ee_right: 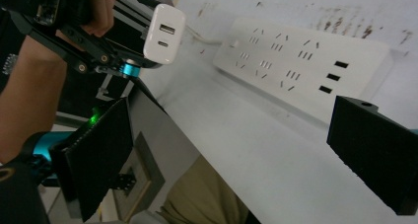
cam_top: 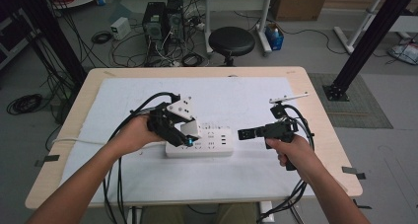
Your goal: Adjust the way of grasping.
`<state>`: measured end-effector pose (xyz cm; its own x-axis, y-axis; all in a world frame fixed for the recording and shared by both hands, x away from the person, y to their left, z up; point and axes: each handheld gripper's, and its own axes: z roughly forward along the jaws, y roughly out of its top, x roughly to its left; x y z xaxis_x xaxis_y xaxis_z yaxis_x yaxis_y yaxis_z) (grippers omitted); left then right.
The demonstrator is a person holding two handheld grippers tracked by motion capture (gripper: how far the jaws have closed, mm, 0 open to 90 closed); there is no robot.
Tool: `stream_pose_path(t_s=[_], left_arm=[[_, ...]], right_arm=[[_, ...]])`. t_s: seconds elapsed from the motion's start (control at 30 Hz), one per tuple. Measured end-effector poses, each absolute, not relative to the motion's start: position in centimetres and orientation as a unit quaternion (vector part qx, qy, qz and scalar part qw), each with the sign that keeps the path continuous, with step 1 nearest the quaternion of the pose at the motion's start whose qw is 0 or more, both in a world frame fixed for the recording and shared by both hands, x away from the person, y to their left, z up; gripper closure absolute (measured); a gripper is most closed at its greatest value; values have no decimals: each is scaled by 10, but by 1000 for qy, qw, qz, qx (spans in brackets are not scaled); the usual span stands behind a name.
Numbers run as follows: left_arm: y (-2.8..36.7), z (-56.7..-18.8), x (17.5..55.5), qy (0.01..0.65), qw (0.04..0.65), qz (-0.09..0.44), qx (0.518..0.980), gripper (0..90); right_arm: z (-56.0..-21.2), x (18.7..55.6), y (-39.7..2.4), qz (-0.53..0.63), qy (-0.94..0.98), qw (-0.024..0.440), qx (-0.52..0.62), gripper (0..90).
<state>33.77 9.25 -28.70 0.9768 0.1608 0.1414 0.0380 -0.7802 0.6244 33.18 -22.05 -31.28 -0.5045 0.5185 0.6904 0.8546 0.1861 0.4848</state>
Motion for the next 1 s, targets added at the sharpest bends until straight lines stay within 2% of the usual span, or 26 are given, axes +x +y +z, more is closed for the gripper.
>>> stream_pose_path(t_s=[0.33,1.0], left_arm=[[76,-289,337,40,333,88,938,424],[60,-288,333,17,342,93,935,424]], right_arm=[[-316,335,-197,-433,-734,233,-468,34],[-324,348,-161,-417,-730,256,-477,61]])
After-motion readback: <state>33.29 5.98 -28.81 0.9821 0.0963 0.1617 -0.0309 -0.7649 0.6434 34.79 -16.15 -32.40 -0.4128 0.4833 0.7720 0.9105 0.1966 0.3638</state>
